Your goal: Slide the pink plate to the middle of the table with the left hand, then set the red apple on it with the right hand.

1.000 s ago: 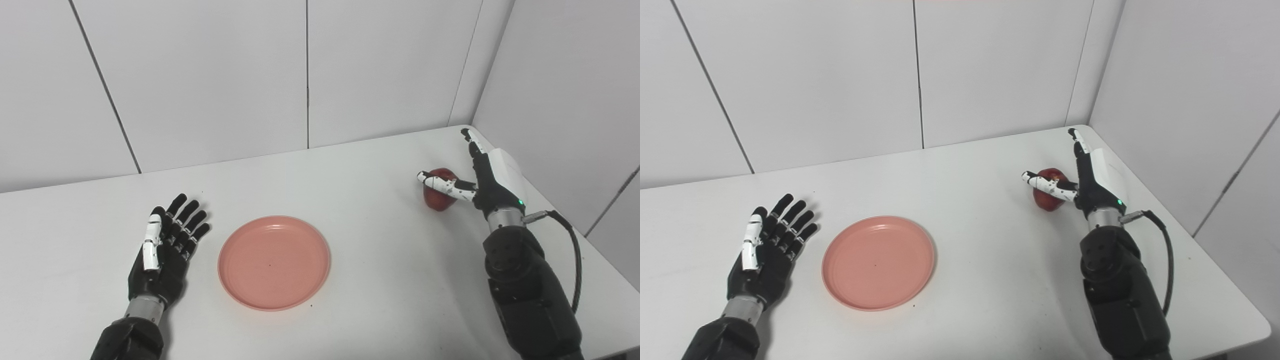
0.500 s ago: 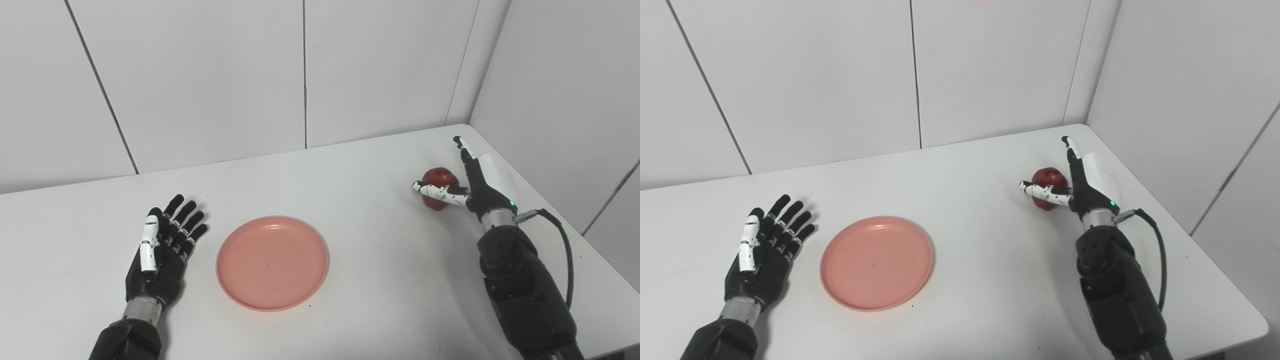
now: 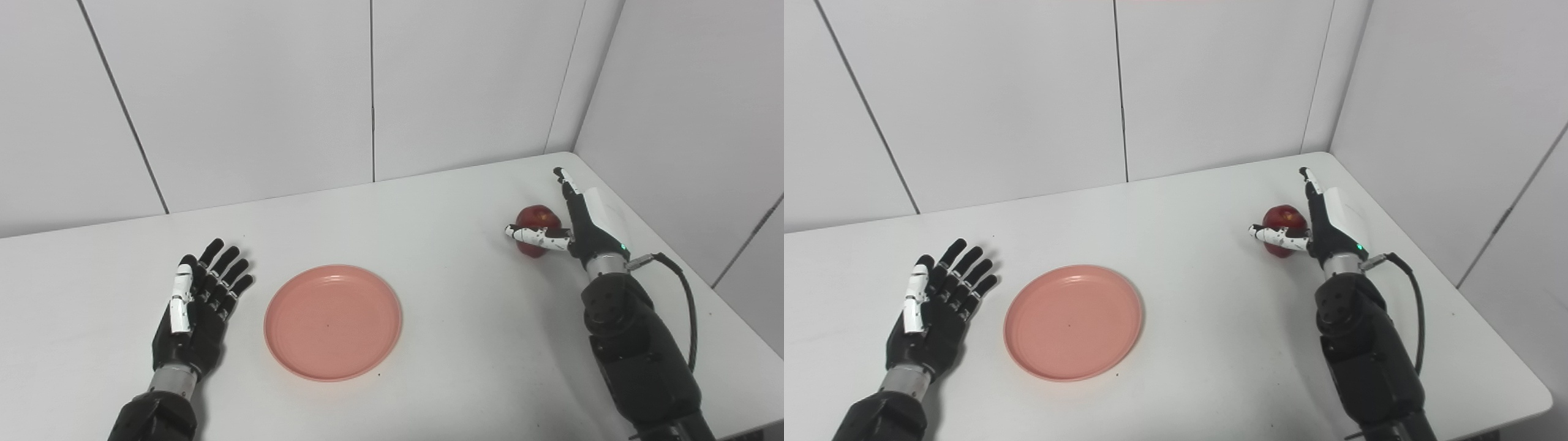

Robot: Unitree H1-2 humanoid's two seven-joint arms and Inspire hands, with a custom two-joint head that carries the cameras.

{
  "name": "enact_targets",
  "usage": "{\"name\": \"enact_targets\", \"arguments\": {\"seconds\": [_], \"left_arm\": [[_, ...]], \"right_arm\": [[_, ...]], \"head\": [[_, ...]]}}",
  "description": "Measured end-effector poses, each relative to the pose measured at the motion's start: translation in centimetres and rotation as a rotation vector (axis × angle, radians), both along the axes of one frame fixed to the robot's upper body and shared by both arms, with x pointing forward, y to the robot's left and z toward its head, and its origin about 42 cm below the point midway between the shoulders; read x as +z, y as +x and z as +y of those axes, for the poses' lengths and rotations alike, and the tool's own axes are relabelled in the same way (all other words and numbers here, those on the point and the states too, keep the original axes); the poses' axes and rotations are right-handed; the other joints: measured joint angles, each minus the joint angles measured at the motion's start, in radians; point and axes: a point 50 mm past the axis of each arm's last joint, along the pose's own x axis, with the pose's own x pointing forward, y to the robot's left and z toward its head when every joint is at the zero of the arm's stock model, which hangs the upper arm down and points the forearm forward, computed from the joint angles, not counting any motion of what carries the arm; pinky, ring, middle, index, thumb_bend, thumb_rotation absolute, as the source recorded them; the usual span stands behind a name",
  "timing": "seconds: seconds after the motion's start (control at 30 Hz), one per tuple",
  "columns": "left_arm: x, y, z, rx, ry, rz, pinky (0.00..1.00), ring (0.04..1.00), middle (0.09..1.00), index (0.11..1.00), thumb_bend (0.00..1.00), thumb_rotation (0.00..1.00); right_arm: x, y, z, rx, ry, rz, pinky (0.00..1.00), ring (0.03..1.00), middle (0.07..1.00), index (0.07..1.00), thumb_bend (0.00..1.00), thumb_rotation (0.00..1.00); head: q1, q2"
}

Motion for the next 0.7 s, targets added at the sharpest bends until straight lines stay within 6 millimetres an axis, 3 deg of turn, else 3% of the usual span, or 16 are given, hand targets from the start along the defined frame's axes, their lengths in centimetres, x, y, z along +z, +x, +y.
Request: {"name": "enact_targets", "arguments": {"seconds": [0.7], "left_arm": [[0.1, -0.3, 0.1, 0.001, 0.002, 0.004, 0.88, 0.882, 0.89, 0.88, 0.38, 1.0]], "right_arm": [[-1.0, 0.7, -0.4, 0.005, 0.016, 0.035, 0.77, 0.875, 0.911, 0.912, 1.0, 0.37]], "head": [[0.012, 0.012]]}}
